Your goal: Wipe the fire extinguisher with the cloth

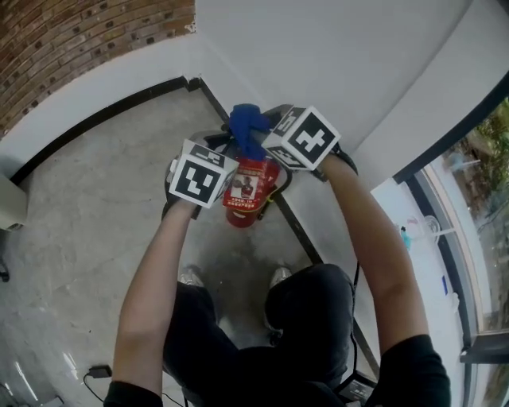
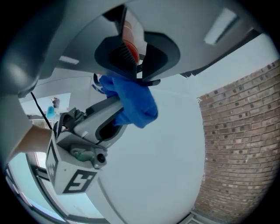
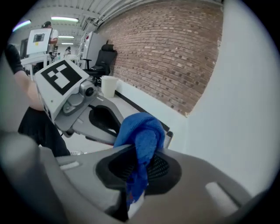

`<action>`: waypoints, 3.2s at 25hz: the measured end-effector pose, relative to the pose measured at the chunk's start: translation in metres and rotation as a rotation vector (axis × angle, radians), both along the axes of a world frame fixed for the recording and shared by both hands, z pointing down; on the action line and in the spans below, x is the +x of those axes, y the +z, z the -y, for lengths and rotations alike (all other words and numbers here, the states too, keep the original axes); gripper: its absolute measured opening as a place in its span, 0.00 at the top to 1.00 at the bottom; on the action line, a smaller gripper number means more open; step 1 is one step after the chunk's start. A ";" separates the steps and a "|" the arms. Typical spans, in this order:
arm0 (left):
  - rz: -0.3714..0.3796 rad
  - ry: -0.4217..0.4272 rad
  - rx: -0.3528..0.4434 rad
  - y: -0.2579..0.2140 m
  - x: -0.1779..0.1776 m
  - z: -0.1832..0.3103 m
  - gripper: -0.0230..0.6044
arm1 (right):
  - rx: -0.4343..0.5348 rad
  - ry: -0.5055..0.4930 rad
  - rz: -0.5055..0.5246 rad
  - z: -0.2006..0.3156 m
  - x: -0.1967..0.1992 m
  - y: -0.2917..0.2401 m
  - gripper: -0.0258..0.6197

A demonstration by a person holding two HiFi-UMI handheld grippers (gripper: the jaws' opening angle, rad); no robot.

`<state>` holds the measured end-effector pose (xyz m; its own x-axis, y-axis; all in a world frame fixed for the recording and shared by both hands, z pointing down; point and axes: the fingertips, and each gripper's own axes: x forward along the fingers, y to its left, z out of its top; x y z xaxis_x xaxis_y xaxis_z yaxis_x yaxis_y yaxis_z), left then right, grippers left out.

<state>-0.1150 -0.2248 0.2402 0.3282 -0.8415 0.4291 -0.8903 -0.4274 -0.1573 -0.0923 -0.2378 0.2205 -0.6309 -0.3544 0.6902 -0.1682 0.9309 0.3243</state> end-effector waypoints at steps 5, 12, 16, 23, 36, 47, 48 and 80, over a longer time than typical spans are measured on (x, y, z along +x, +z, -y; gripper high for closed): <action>0.010 0.018 -0.023 0.008 0.001 0.002 0.89 | -0.052 -0.013 0.011 0.025 -0.022 0.015 0.89; 0.032 0.026 -0.051 0.020 -0.006 -0.002 0.89 | -0.074 0.136 0.024 0.043 0.029 0.036 0.89; 0.020 0.017 -0.068 0.026 -0.003 -0.002 0.89 | -0.126 0.214 -0.020 0.039 0.065 0.062 0.89; 0.023 0.026 -0.080 0.028 0.002 0.002 0.90 | -0.167 0.251 -0.145 0.041 0.088 0.089 0.89; 0.040 -0.001 -0.103 0.042 -0.024 -0.005 0.90 | -0.133 0.341 0.017 0.073 0.071 0.077 0.89; 0.107 -0.009 -0.133 0.049 -0.016 -0.005 0.90 | 0.077 0.392 0.127 0.027 0.119 0.012 0.89; 0.117 -0.008 -0.144 0.053 -0.016 -0.009 0.90 | 0.076 0.400 0.113 0.022 0.124 0.020 0.89; -0.040 -0.200 -0.306 0.226 0.029 -0.077 0.94 | -0.345 0.714 0.182 0.008 0.156 0.302 0.89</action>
<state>-0.0855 -0.1479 0.4665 0.1917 -0.7256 0.6609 -0.9640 -0.2658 -0.0122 0.0639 -0.2455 0.5229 -0.4460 -0.4995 0.7427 -0.7815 0.6218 -0.0511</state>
